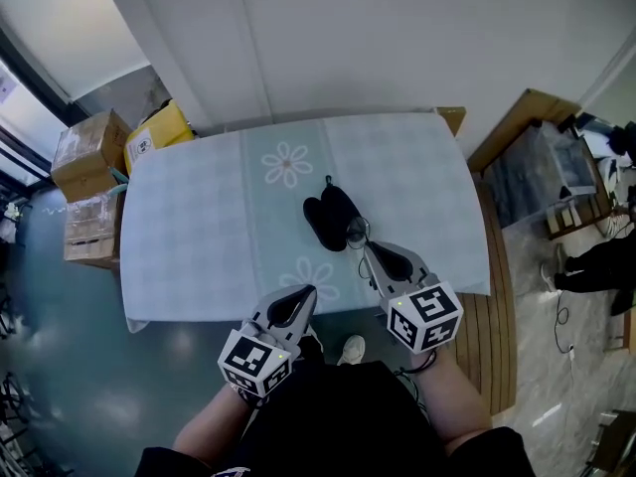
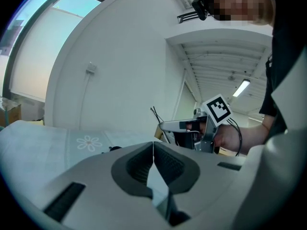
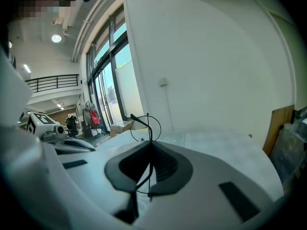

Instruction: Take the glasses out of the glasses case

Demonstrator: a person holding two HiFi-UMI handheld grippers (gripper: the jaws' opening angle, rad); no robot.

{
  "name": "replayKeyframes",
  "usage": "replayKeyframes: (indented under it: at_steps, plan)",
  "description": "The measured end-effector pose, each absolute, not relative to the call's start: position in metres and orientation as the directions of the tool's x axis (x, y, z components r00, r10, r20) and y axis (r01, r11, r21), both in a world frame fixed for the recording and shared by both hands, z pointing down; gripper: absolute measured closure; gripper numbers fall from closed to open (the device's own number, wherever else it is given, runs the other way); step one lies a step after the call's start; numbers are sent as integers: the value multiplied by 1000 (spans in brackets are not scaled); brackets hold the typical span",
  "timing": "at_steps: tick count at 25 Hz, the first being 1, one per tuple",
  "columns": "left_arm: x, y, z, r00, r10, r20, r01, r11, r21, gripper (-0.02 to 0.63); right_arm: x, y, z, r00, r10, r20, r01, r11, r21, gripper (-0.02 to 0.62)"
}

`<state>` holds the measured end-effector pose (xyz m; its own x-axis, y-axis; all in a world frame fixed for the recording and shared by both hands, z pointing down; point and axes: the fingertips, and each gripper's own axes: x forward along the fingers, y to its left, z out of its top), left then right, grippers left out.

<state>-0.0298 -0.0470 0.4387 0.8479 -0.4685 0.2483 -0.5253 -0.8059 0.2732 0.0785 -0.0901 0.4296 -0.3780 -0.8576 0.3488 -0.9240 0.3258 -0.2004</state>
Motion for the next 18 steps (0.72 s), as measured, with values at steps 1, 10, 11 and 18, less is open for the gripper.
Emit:
replayKeyframes:
  at_steps: [1, 10, 11, 18]
  plan:
    - [-28, -43, 437, 845, -475, 245, -530, -804, 270, 577, 80, -84, 427, -385, -857, 343, -921, 332, -203, 569]
    - [-12, -1, 431, 822, -524, 224, -568, -782, 257, 577, 86, -29, 421, -446, -834, 324, -894, 395, -214, 571]
    - [-11, 3, 432, 819, -528, 225, -572, -779, 257, 577, 86, -25, 421, -453, -831, 322, -890, 402, -215, 571]
    - [-7, 18, 438, 800, -552, 236, -600, -758, 258, 577, 84, -7, 424, -497, -810, 311, -867, 443, -231, 571]
